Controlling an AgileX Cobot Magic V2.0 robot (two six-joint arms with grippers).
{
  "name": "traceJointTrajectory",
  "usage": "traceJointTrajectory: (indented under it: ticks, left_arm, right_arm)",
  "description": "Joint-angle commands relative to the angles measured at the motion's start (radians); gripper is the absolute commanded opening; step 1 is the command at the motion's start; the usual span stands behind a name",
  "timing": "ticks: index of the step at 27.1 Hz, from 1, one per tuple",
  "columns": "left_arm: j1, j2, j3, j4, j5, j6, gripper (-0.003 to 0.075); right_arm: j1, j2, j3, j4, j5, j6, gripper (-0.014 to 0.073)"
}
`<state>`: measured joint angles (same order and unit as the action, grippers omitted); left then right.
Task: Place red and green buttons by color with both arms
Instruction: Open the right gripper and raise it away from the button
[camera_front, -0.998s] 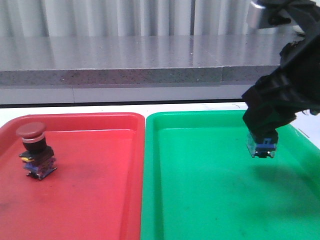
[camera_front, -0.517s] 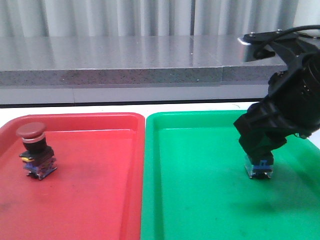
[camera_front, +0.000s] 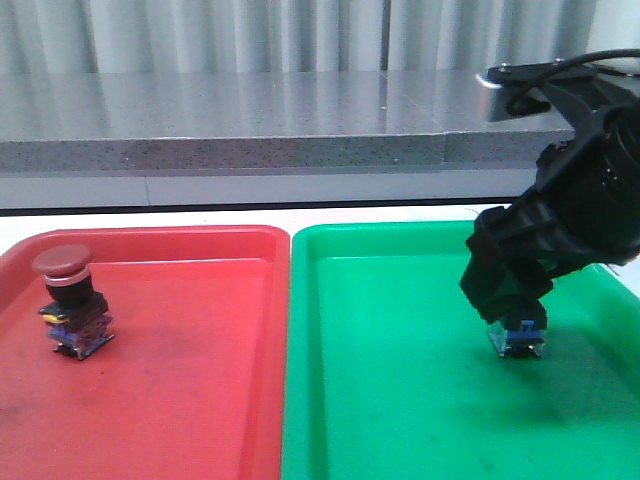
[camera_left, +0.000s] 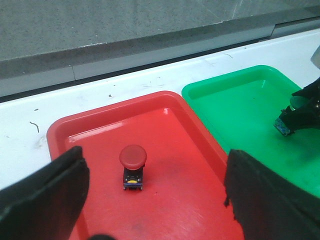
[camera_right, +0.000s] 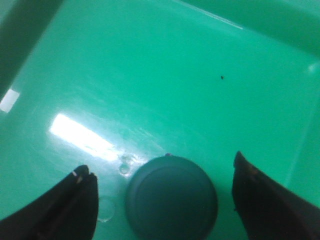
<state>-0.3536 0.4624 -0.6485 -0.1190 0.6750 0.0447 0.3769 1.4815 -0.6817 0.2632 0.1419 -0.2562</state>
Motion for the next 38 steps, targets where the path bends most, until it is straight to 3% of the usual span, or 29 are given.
traceJointTrajectory:
  ticks: [1,10,30,38]
  left_arm:
    - [-0.008,0.004,-0.027,-0.015,-0.07,-0.002,0.0544]
    - [-0.008,0.004,-0.027,-0.015,-0.07,-0.002,0.0544]
    - [-0.008,0.004,-0.027,-0.015,-0.07,-0.002,0.0544]
    - [-0.008,0.004,-0.027,-0.015,-0.07,-0.002,0.0544]
  right_arm:
    - [-0.001,-0.104,-0.026,0.01,-0.016,-0.009,0.0595]
    - [-0.003,-0.342,-0.026,-0.008,0.1,-0.009,0.0595]
    - [-0.003,-0.898,-0.026,-0.069,0.524,-0.007,0.0595]
    - [-0.003,-1.021,-0.026,-0.069,0.643,0.07,0.0595]
